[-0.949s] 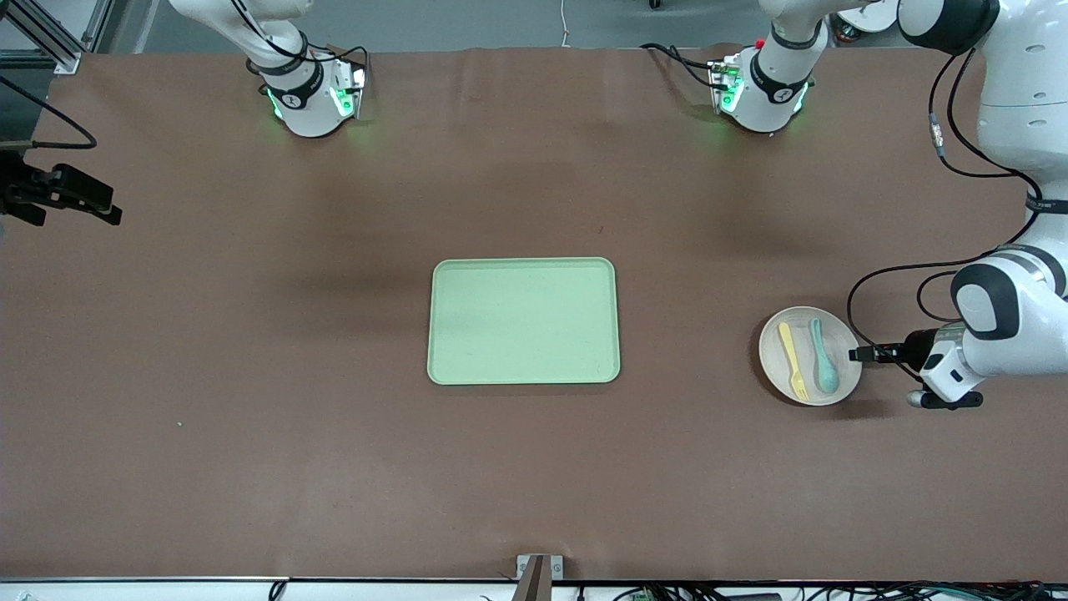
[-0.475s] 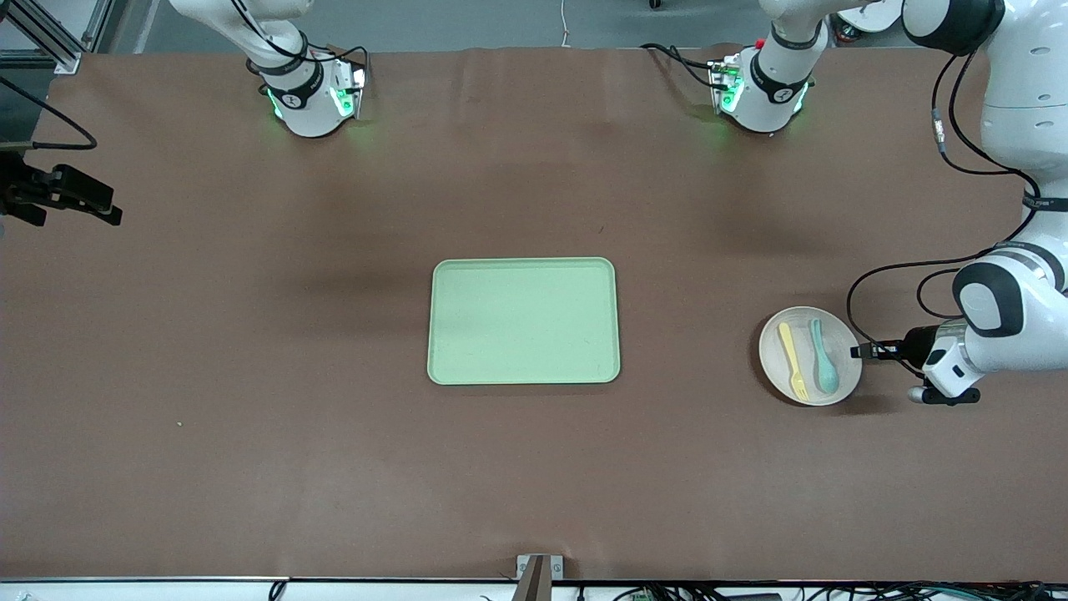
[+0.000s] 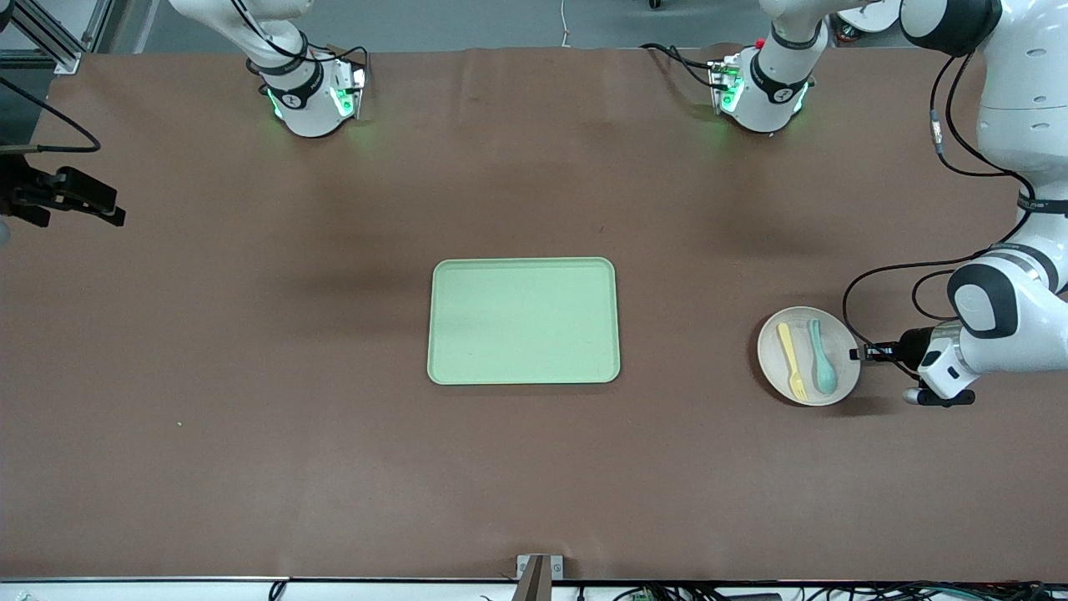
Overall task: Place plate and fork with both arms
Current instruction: 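Lower the left gripper and grasp the white plate's rim, then carry the plate onto the green tray while the right gripper approaches, then open the left gripper off the plate while the right gripper moves over, then grasp the yellow fork with the right gripper while the left gripper withdraws, then lift the yellow fork out of the plate with the right gripper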
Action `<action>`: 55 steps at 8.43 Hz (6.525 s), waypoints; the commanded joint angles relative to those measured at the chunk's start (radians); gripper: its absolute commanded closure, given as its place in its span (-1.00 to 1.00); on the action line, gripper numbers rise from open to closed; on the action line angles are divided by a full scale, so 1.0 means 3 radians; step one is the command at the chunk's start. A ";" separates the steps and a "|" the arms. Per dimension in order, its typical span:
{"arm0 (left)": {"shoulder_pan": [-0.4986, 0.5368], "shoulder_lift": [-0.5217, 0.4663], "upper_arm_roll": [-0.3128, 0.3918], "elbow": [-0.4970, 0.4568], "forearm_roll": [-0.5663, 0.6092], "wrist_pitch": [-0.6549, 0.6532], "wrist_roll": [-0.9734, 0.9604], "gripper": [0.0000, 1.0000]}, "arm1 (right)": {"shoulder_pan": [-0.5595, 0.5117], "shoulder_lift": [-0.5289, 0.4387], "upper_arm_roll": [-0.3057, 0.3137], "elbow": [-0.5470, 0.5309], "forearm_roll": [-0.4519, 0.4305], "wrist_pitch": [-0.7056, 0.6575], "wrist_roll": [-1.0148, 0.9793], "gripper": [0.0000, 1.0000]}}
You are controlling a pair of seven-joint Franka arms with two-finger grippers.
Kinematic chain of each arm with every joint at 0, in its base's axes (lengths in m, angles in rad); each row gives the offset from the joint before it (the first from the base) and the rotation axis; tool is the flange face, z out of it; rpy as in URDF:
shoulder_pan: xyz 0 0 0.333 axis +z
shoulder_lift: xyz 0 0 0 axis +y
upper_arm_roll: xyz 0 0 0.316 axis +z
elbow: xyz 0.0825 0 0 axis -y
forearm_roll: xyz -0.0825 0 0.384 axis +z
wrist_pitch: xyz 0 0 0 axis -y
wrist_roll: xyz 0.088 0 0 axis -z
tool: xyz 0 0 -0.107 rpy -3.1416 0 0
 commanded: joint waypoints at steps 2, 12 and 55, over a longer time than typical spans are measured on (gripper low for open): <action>-0.0004 -0.0039 -0.0031 -0.0010 -0.0049 0.0024 0.0150 1.00 | -0.0002 -0.0045 0.0005 -0.0055 -0.0021 0.0014 -0.0015 -0.99; -0.0606 -0.0372 -0.0925 0.0108 0.0038 -0.0115 -0.1238 1.00 | 0.0630 -0.0014 0.0010 -0.0457 0.0040 0.0569 0.0596 -0.99; -0.1104 -0.2493 0.0220 0.0123 0.1050 -0.1290 -0.1322 -0.99 | 0.2939 0.2615 -0.0026 0.0221 -0.0103 0.3002 0.3149 0.96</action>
